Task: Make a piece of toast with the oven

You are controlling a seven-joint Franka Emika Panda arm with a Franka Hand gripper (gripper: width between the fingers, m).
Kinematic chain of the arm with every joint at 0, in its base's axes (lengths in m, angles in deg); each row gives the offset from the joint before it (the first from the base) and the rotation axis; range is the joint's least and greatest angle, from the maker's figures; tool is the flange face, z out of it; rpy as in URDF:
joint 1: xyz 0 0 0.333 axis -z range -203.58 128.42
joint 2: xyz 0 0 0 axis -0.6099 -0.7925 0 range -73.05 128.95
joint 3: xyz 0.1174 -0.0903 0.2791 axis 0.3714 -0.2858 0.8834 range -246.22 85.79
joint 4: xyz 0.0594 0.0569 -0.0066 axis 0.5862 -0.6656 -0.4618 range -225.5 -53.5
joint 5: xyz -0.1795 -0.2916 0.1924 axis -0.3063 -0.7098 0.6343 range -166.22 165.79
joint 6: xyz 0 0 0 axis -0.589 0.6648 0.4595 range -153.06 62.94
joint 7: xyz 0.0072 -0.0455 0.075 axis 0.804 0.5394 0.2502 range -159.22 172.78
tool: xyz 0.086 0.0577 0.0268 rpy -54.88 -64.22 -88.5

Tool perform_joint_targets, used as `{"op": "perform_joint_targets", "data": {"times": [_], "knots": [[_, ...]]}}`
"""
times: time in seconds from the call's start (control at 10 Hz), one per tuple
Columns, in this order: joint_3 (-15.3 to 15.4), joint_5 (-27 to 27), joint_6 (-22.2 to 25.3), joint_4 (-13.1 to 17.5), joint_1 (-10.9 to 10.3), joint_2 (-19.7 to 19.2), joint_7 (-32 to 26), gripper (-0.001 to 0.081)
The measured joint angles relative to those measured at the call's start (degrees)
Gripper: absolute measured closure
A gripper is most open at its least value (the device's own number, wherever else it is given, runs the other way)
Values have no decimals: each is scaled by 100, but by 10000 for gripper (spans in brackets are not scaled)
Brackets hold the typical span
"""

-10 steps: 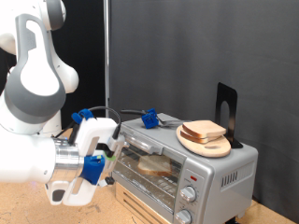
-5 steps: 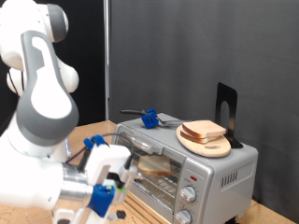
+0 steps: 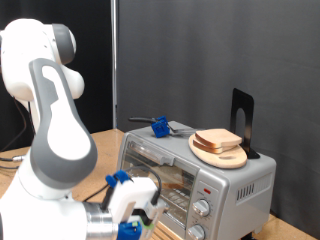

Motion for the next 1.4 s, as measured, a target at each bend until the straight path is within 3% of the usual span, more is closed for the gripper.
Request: {"op": "perform_joint_targets", "data": {"times": [0.2,0.8,1.4], "knots": [[-13,-138,187,412,-56,-304,486,124],[-2,-122,-79,387,-134,-409,782,124],[27,-128,-93,440,-226,-553,695,124]]}}
